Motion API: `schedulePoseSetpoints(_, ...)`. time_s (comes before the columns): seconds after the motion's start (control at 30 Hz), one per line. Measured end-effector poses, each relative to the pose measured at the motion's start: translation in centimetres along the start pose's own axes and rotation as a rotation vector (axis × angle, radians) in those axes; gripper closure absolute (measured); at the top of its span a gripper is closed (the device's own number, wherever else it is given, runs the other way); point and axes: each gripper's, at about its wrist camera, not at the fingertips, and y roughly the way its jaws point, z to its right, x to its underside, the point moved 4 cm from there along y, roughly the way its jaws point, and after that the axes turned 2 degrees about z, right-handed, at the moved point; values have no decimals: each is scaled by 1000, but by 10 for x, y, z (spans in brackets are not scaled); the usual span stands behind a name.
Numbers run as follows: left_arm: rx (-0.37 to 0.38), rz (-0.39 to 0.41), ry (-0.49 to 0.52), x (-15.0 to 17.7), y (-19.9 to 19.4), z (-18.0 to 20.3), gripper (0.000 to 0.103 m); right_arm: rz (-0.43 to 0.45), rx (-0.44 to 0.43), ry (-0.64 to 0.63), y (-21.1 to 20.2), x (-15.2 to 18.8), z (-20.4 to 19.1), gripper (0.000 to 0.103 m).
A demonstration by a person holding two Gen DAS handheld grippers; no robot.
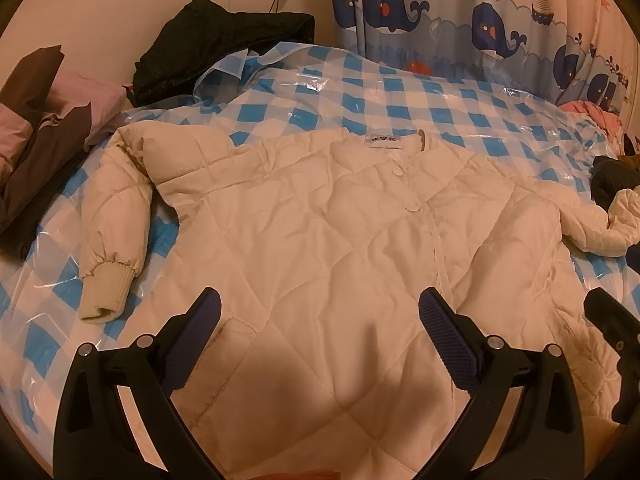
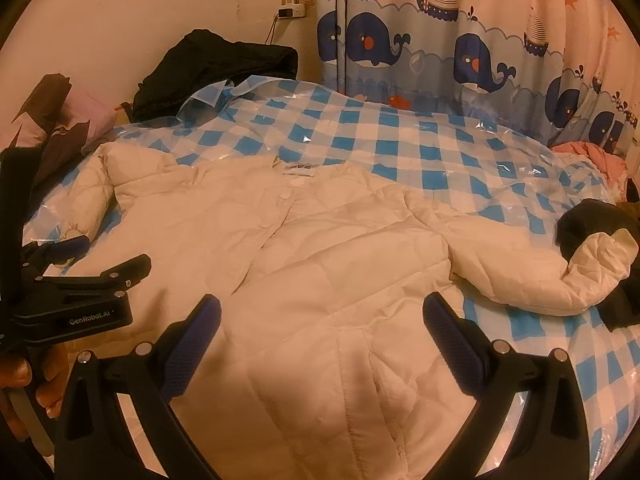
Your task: Fold large clothes
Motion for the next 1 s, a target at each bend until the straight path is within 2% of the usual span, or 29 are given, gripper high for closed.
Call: schedulePoseSetpoints(1.0, -2, -10, 2, -2, 1, 2, 8, 6, 9, -8, -4, -2, 1, 6)
